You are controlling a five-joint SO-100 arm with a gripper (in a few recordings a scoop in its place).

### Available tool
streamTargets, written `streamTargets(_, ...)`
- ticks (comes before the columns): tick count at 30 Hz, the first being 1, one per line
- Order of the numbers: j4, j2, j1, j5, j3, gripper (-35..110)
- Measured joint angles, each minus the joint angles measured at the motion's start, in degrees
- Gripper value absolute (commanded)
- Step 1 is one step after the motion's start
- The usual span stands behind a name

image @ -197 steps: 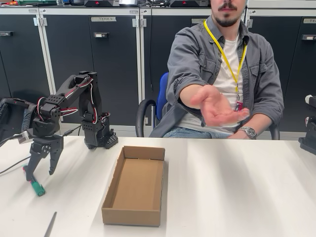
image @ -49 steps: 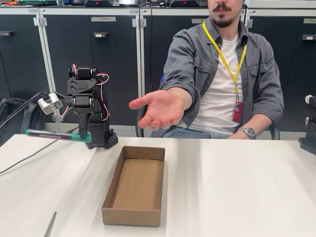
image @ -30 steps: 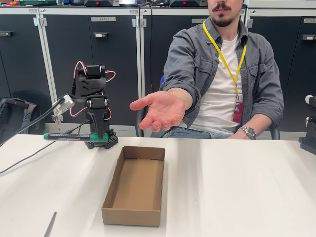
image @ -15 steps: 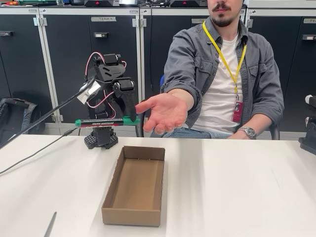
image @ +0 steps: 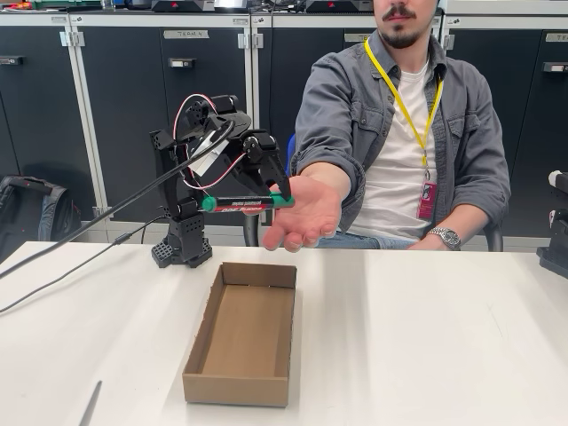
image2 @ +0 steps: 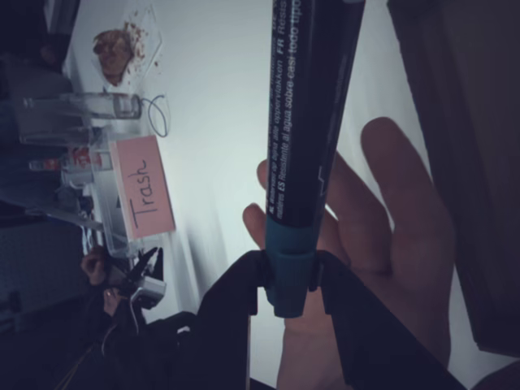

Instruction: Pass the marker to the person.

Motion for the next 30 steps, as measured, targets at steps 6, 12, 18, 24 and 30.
streamTargets(6,-6.4,-1.8,-3.7,-3.3,-0.1,-5)
streamTargets(12,-10.5,-4.5,-7.9,-3.6,-1.6,-5)
streamTargets(18,-13.7,-5.6,-12.0,-2.0,-2.7,-5)
streamTargets(24,-13.0,-9.4,-14.7,0.6,-8.6,-5)
streamTargets(30,-8.9,-13.4,-15.0,6.5,-16.6,-5)
